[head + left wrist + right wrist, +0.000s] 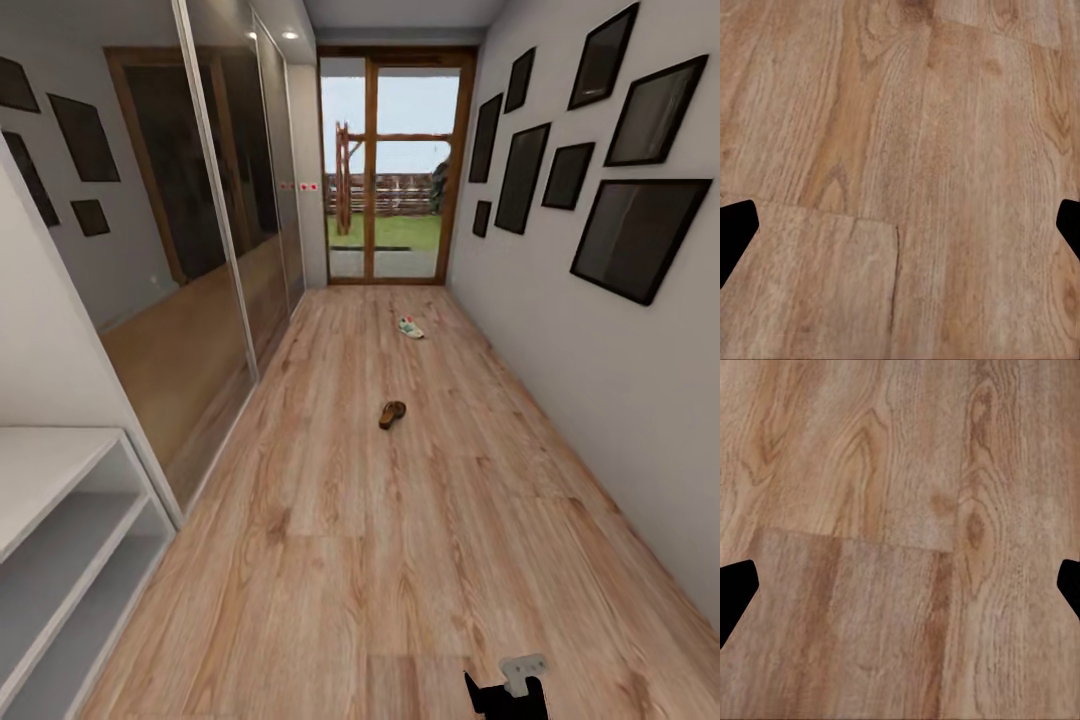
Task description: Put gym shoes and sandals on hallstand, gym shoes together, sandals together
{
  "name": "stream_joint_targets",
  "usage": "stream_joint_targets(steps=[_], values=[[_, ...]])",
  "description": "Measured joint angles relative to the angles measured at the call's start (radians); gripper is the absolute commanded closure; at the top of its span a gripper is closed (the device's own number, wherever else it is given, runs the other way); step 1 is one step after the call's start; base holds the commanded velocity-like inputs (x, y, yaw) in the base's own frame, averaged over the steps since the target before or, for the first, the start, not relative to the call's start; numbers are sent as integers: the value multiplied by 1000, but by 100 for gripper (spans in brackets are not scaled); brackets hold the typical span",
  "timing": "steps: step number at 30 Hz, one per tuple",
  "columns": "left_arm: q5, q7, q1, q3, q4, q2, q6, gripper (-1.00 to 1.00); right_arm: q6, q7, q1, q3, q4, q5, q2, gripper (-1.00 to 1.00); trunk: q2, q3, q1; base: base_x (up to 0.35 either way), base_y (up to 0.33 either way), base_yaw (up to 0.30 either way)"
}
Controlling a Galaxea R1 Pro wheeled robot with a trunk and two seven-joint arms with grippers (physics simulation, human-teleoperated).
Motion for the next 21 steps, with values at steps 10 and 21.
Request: stream_joint_targets(steps=[10,21], values=[[0,0,0,0,3,0,0,-100,0,-1,0,-1,0,0,0,-100,0,0,0,313,131,0],[0,0,0,0,2,0,0,-100,-1,0,0,-1,-1,-1,0,-100,0,0,0,316,122,0]])
